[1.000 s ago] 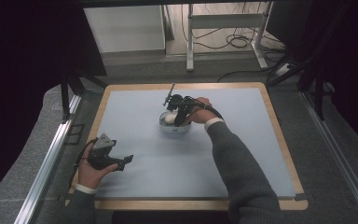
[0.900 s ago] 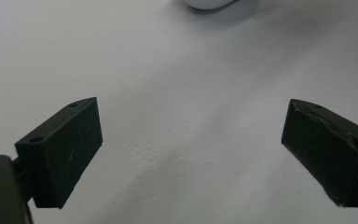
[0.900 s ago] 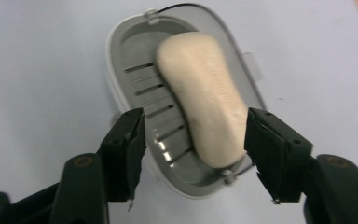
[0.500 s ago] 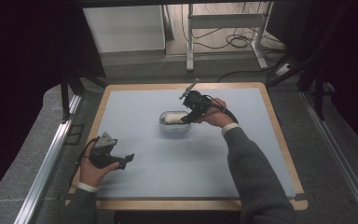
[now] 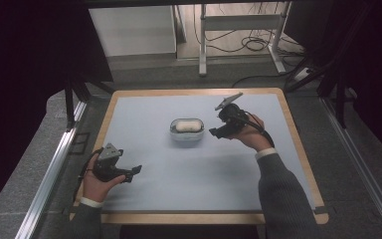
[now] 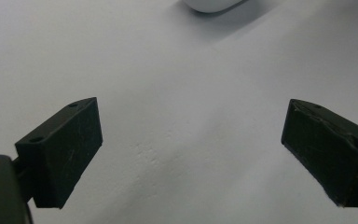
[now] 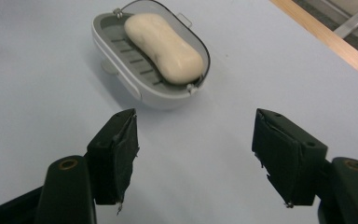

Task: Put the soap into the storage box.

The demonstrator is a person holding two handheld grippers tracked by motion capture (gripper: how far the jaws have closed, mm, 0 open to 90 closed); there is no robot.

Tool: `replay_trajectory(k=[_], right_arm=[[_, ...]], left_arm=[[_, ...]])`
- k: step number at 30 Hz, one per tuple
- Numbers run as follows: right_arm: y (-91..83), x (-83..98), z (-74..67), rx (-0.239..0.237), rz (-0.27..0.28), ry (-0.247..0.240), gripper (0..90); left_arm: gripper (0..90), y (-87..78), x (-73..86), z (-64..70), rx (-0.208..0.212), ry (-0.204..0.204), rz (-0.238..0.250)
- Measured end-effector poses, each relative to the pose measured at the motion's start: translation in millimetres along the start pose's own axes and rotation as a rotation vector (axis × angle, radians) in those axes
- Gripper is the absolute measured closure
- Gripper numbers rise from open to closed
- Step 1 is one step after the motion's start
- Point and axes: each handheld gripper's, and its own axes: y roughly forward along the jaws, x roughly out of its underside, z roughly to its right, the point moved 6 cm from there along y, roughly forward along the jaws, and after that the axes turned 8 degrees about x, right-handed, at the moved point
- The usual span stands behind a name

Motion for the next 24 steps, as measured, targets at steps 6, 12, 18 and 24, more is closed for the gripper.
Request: replay_trajectory(k=[6, 12, 18, 24], right_arm=[[-14.5, 40.5, 4.1, 0.026, 0.041, 0.057, 29.2], [-23.8, 85.2, 9.3, 0.051, 0.058, 0.129, 28.7], [-26.7, 117.9, 12.0, 0.066, 0.054, 0.199, 28.5], [-28.8, 121.5, 14.4, 0.106, 0.09, 0.211, 27.5]], left_arm=[[5.7, -0.7, 1.3, -2.2, -0.005, -0.008, -0.003], [5.7, 0.1, 2.5, -4.1, -0.013, -0.009, -0.013], [5.8, 0.9, 2.3, -4.7, -0.015, -0.012, -0.012], [5.8, 2.1, 3.1, -5.3, -0.015, -0.009, -0.017]])
